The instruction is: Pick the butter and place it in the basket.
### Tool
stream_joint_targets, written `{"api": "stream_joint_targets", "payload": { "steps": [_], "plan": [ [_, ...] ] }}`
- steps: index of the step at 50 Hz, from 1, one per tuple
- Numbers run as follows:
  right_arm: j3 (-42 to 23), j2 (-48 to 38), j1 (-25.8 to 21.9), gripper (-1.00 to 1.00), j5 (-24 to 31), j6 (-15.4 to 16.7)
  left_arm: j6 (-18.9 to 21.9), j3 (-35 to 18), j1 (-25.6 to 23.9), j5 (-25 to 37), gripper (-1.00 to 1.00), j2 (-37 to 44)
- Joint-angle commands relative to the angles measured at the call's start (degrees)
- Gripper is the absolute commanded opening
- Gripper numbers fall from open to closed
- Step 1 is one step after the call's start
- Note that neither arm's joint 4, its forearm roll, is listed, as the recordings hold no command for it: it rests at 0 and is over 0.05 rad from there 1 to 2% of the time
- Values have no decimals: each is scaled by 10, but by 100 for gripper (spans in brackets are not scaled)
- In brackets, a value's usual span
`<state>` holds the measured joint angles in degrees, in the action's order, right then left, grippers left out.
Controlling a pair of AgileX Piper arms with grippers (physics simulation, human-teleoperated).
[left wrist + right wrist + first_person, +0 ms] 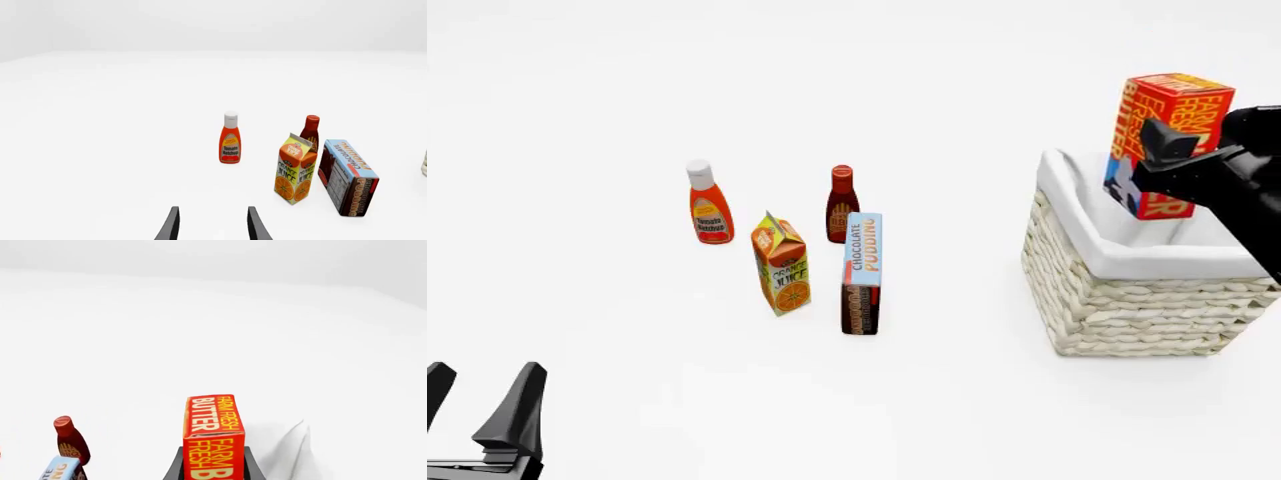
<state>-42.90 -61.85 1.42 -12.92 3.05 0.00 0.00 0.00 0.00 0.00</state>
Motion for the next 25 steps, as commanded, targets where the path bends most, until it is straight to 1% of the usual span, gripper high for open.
{"api": "stream_joint_targets", "payload": {
  "steps": [1, 25],
  "plan": [
    [-8, -3, 11, -100, -11, -11, 0, 0, 0, 0, 100, 0],
    [2, -17, 28, -100, -30, -14, 0, 0, 0, 0, 100, 0]
  ]
}}
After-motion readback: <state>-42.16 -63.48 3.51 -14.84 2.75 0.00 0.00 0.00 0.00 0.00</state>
